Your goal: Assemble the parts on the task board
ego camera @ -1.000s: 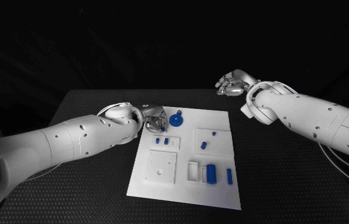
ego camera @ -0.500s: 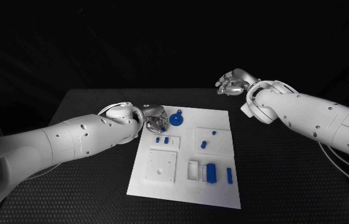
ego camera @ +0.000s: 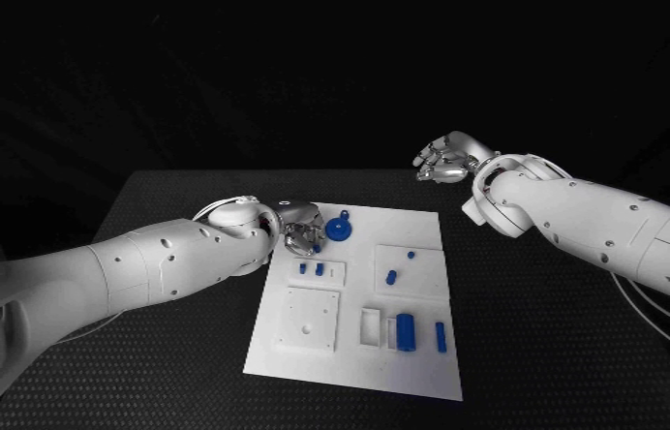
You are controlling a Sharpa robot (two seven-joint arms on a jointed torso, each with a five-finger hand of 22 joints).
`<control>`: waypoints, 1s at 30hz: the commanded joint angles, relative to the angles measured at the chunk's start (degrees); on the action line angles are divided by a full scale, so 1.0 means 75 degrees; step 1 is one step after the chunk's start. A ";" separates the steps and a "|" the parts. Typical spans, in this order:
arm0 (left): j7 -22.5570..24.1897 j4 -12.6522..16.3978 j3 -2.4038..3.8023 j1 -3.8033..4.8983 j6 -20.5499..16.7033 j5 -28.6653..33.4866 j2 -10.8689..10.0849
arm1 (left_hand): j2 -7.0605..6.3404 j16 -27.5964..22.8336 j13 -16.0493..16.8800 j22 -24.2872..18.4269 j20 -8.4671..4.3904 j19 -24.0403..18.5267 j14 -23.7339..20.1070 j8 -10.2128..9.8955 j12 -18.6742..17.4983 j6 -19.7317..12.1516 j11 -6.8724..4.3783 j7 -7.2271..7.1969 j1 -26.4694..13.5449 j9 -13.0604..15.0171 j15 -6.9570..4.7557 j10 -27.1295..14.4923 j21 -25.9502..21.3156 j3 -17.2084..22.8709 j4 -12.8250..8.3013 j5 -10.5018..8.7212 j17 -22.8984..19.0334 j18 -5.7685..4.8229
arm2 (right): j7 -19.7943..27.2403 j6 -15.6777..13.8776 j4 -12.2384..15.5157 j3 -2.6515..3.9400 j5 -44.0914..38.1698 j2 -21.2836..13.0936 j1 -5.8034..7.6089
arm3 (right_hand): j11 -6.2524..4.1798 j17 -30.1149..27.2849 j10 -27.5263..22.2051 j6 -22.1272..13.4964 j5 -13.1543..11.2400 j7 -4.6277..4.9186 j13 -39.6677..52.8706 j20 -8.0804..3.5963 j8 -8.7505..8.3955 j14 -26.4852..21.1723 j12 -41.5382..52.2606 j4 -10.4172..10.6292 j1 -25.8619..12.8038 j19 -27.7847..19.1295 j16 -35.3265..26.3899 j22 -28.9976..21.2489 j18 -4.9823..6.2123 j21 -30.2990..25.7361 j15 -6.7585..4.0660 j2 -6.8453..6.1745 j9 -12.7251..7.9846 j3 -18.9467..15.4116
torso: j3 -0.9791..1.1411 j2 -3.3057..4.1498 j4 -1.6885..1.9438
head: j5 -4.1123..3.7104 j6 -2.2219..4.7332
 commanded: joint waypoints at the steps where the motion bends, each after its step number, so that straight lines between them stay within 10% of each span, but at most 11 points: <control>1: -0.0078 -0.0071 -0.0040 -0.0001 0.0273 -0.0134 0.0085 | 0.0073 -0.0047 -0.0015 0.0071 -0.0266 0.0008 0.0028 0.0037 -0.0056 0.0161 -0.0006 0.0097 0.0015 0.0011 -0.0003 0.0056 -0.0029 0.0023 -0.0042 -0.0028 -0.0013 0.0141 | 0.0069 0.0081 0.0013 0.0004 -0.0054 0.0013 -0.0001 | 0.0019 -0.0014 0.0027 -0.0045 0.0040 0.0007 -0.0010 0.0007 0.0029 -0.0053 0.0046 -0.0022 -0.0043 -0.0011 0.0037 0.0166 -0.0005 -0.0027 -0.0001 0.0027 -0.0009 -0.0043 | 0.0002 0.0004 -0.0010 | 0.0001 -0.0001; 9: -0.0126 -0.0130 -0.0203 -0.0001 0.0431 -0.0184 0.0094 | 0.0075 -0.0053 -0.0015 0.0074 -0.0266 0.0003 0.0020 0.0035 -0.0061 0.0161 -0.0004 0.0097 0.0017 0.0009 -0.0001 0.0059 -0.0032 0.0023 -0.0050 -0.0035 -0.0017 0.0137 | 0.0061 0.0083 0.0001 0.0004 -0.0054 -0.0002 -0.0001 | 0.0019 -0.0017 0.0027 -0.0045 0.0038 0.0007 -0.0012 0.0008 0.0030 -0.0054 0.0048 -0.0020 -0.0046 -0.0012 0.0039 0.0166 -0.0005 -0.0027 -0.0001 0.0029 -0.0010 -0.0044 | 0.0008 -0.0002 -0.0001 | -0.0008 -0.0007; 30: -0.0160 -0.0229 -0.0249 -0.0073 0.0241 -0.0213 0.0265 | 0.0082 -0.0050 -0.0016 0.0081 -0.0271 0.0006 0.0025 0.0025 -0.0073 0.0156 -0.0005 0.0102 0.0007 0.0001 -0.0003 0.0071 -0.0033 0.0018 -0.0060 -0.0047 -0.0022 0.0130 | 0.0065 0.0085 -0.0004 0.0004 -0.0054 0.0011 -0.0001 | 0.0019 -0.0025 0.0028 -0.0044 0.0037 0.0006 -0.0018 0.0009 0.0033 -0.0056 0.0052 -0.0019 -0.0049 -0.0013 0.0044 0.0166 -0.0005 -0.0028 0.0000 0.0032 -0.0013 -0.0046 | 0.0003 0.0002 -0.0010 | -0.0027 -0.0006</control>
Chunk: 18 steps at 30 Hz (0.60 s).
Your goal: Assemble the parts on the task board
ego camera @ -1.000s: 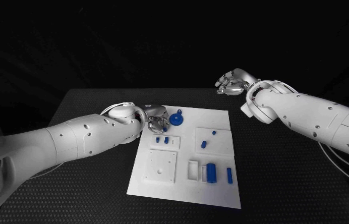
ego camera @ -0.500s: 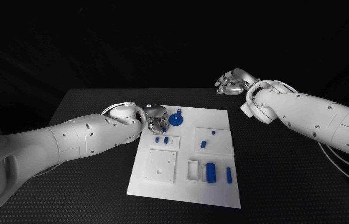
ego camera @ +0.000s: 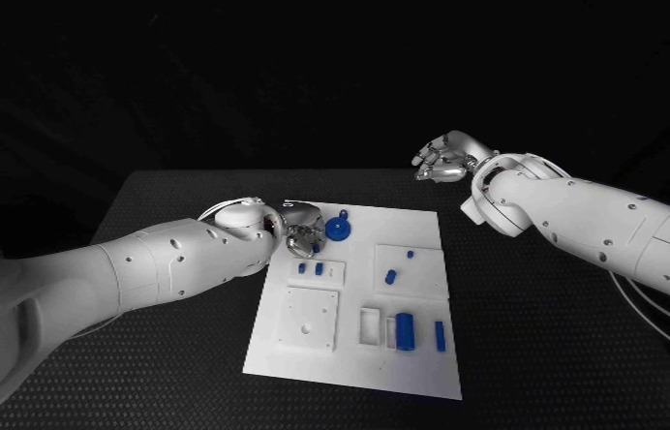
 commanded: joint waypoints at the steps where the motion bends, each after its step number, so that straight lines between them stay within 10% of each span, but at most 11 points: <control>1: -0.0105 0.0073 -0.0056 -0.0094 0.0246 -0.0050 0.0010 | 0.0055 -0.0025 -0.0032 0.0083 -0.0271 0.0000 0.0017 -0.0021 -0.0014 0.0008 0.0033 0.0036 -0.0030 0.0030 0.0005 0.0011 -0.0041 -0.0003 -0.0025 -0.0049 -0.0013 0.0052 | 0.0064 0.0077 0.0001 0.0002 -0.0054 -0.0004 -0.0001 | 0.0019 -0.0012 0.0028 -0.0044 0.0037 0.0007 -0.0012 0.0009 0.0034 -0.0057 0.0052 -0.0019 -0.0049 -0.0013 0.0044 0.0166 -0.0005 -0.0028 -0.0001 0.0032 -0.0007 -0.0046 | 0.0000 0.0000 -0.0004 | -0.0017 0.0006; 18: -0.0099 0.0065 -0.0054 -0.0096 0.0049 -0.0005 -0.0081 | -0.0153 -0.0041 -0.0188 0.0080 -0.0118 -0.0133 -0.0117 -0.0449 -0.0201 -0.0779 0.0230 0.0207 0.0088 -0.0236 0.0196 -0.0467 -0.0185 0.0068 -0.0122 -0.0089 -0.0042 0.0066 | 0.0061 0.0093 -0.0003 0.0002 -0.0054 -0.0022 -0.0001 | 0.0019 -0.0018 0.0028 -0.0046 0.0036 0.0007 -0.0017 0.0010 0.0035 -0.0061 0.0054 -0.0020 -0.0052 -0.0016 0.0046 0.0166 -0.0005 -0.0030 -0.0001 0.0030 -0.0010 -0.0048 | -0.0005 -0.0001 0.0007 | -0.0047 0.0007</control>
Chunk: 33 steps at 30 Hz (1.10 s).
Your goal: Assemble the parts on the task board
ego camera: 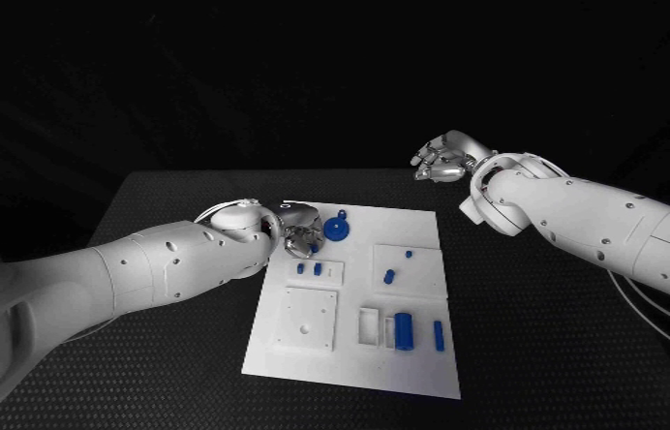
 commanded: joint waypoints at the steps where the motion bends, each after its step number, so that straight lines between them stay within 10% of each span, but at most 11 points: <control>1: -0.0079 -0.0032 -0.0053 -0.0080 0.0122 -0.0016 -0.0017 | -0.0091 -0.0011 -0.0161 0.0075 -0.0115 -0.0049 0.0019 -0.0064 0.0003 -0.0094 0.0156 0.0003 -0.0014 -0.0023 0.0060 -0.0233 -0.0042 -0.0006 -0.0048 -0.0042 -0.0011 0.0136 | 0.0076 0.0048 0.0007 0.0003 -0.0054 -0.0005 -0.0001 | 0.0019 -0.0011 0.0028 -0.0048 0.0036 0.0010 -0.0011 0.0010 0.0035 -0.0061 0.0051 0.0001 -0.0052 -0.0016 0.0046 0.0166 -0.0005 -0.0030 -0.0001 0.0030 -0.0011 -0.0027 | -0.0005 -0.0001 -0.0005 | -0.0003 0.0009; 33: -0.0109 -0.0169 -0.0044 -0.0080 0.0054 -0.0054 -0.0254 | -0.0254 0.0083 -0.0298 0.0096 -0.0013 -0.0015 0.0041 -0.0121 -0.0016 -0.0337 0.0271 -0.0031 0.0079 -0.0106 0.0170 -0.0600 -0.0081 -0.0034 -0.0083 -0.0114 -0.0010 0.0222 | 0.0076 0.0050 -0.0021 0.0003 -0.0054 -0.0029 -0.0006 | 0.0020 -0.0023 0.0025 -0.0063 0.0039 0.0014 -0.0023 0.0011 0.0031 -0.0070 0.0054 -0.0005 -0.0052 -0.0023 0.0054 0.0167 -0.0005 -0.0031 0.0000 0.0029 -0.0019 -0.0030 | -0.0003 0.0001 0.0001 | -0.0036 -0.0001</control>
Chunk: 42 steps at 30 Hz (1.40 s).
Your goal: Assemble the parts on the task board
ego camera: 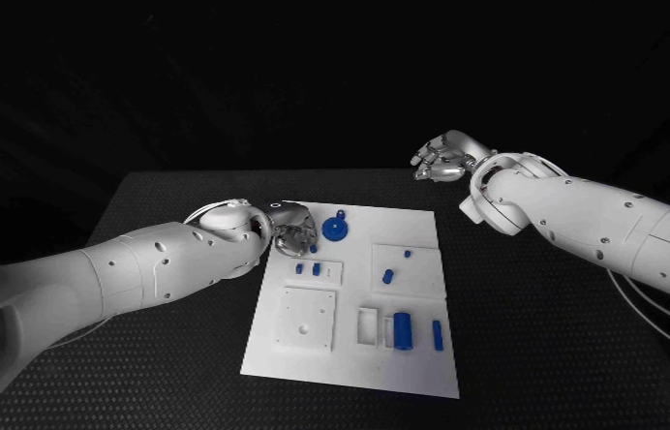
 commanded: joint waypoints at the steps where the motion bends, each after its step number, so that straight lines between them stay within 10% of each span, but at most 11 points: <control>1: -0.0242 -0.0125 -0.0055 -0.0069 0.0129 -0.0120 -0.0059 | -0.0030 0.0049 -0.0013 0.0099 -0.0010 -0.0014 0.0000 0.0041 -0.0042 -0.0011 0.0406 0.0042 0.0044 -0.0008 0.0078 -0.0476 -0.0053 0.0011 -0.0042 0.0000 0.0007 0.0083 | 0.0073 0.0051 0.0001 0.0003 -0.0054 0.0000 -0.0003 | 0.0020 -0.0010 0.0025 -0.0054 0.0039 0.0005 -0.0010 0.0011 0.0031 -0.0070 0.0026 -0.0006 -0.0053 -0.0023 0.0025 0.0167 -0.0005 -0.0031 -0.0001 0.0029 -0.0011 -0.0030 | 0.0001 0.0004 0.0000 | -0.0002 0.0000; 11: -0.0123 -0.0278 -0.0004 -0.0069 -0.0255 -0.0120 -0.0174 | -0.0044 0.0059 -0.0058 0.0104 0.0028 -0.0005 -0.0024 0.0061 -0.0040 -0.0018 0.0443 0.0045 0.0128 -0.0019 0.0115 -0.0583 -0.0065 0.0077 -0.0065 0.0067 -0.0003 0.0110 | 0.0088 0.0064 0.0067 0.0003 -0.0045 -0.0018 -0.0023 | 0.0022 -0.0015 0.0017 -0.0062 0.0042 0.0007 -0.0016 0.0011 0.0028 -0.0075 0.0023 -0.0013 -0.0048 -0.0026 0.0026 0.0166 -0.0005 -0.0032 0.0000 0.0027 -0.0014 -0.0028 | 0.0005 -0.0001 -0.0004 | 0.0010 0.0013; 18: 0.0323 -0.0388 0.0333 -0.0060 -0.0918 0.0619 -0.0307 | -0.0120 -0.0100 -0.0009 0.0151 0.0007 0.0071 -0.0150 0.0138 0.0110 0.0055 0.0364 0.0177 -0.0055 -0.0020 0.0044 -0.0293 0.0012 0.0053 0.0172 0.0023 -0.0105 0.0136 | 0.0327 0.0593 0.0239 0.0003 0.0024 -0.0169 -0.0085 | 0.0038 -0.0056 -0.0026 -0.0055 -0.0499 0.0003 -0.0108 -0.0030 0.0056 0.0007 -0.0070 -0.0172 0.0273 0.0063 0.0093 0.0168 -0.0005 0.0017 -0.0009 0.0146 -0.0022 0.0050 | 0.0006 0.0000 -0.0004 | 0.0014 0.0059; 25: 0.0959 -0.0344 0.0455 0.0050 -0.1353 0.4687 -0.0553 | -0.0399 -0.1095 -0.0021 0.0063 0.0064 -0.0262 -0.0672 0.0260 0.0062 0.0052 0.0431 0.0315 -0.0620 -0.0017 0.0102 -0.0344 -0.0216 -0.0069 0.0736 -0.0758 -0.0614 0.0054 | 0.0554 0.1083 0.0385 0.0001 -0.0271 -0.0350 -0.0196 | 0.0044 -0.0118 0.0068 -0.0024 -0.1469 -0.0012 -0.0303 -0.0112 0.0104 0.0181 -0.0365 -0.0148 0.0275 0.0288 0.0181 0.0158 -0.0005 0.0111 -0.0025 0.0244 -0.0029 -0.0146 | 0.0002 -0.0004 0.0002 | -0.0090 0.0132; 30: 0.1385 -0.0199 0.0454 0.0077 -0.1364 0.6624 -0.0706 | -0.0386 -0.1925 -0.0009 -0.0102 0.0172 -0.0741 -0.1017 0.0345 0.0072 -0.0015 0.0485 0.0314 -0.0996 0.0012 0.0194 -0.0335 -0.0661 -0.0384 0.0949 -0.0805 -0.1001 -0.0078 | 0.0939 0.0938 0.0559 -0.0001 -0.0665 -0.0559 -0.0388 | -0.0091 -0.0139 0.0428 0.0146 -0.2343 -0.0095 -0.0452 -0.0325 0.0223 0.0669 -0.0626 -0.0173 -0.0007 0.0736 0.0378 0.0148 -0.0005 0.0330 -0.0161 0.0304 0.0011 -0.0851 | 0.0006 -0.0007 0.0018 | -0.0211 0.0200; 42: 0.2540 0.0628 0.0450 0.0072 -0.0862 0.8524 -0.1035 | -0.0286 -0.2594 0.0012 -0.0241 0.0192 -0.0854 -0.1143 0.0499 0.0098 -0.0013 0.0503 0.0273 -0.1104 0.0050 0.0241 -0.0272 -0.0970 -0.0702 0.0932 -0.0800 -0.1237 -0.0168 | 0.0904 0.0904 0.1320 -0.0096 -0.2547 -0.1086 -0.0660 | -0.0086 -0.0232 0.0863 0.0379 -0.2453 -0.0229 -0.0925 -0.0631 0.0352 0.1333 -0.1850 -0.0265 0.0076 0.1288 0.0511 0.0115 -0.0005 0.0493 -0.0211 0.0429 0.0055 -0.1364 | -0.0021 -0.0009 -0.0006 | -0.0183 0.0250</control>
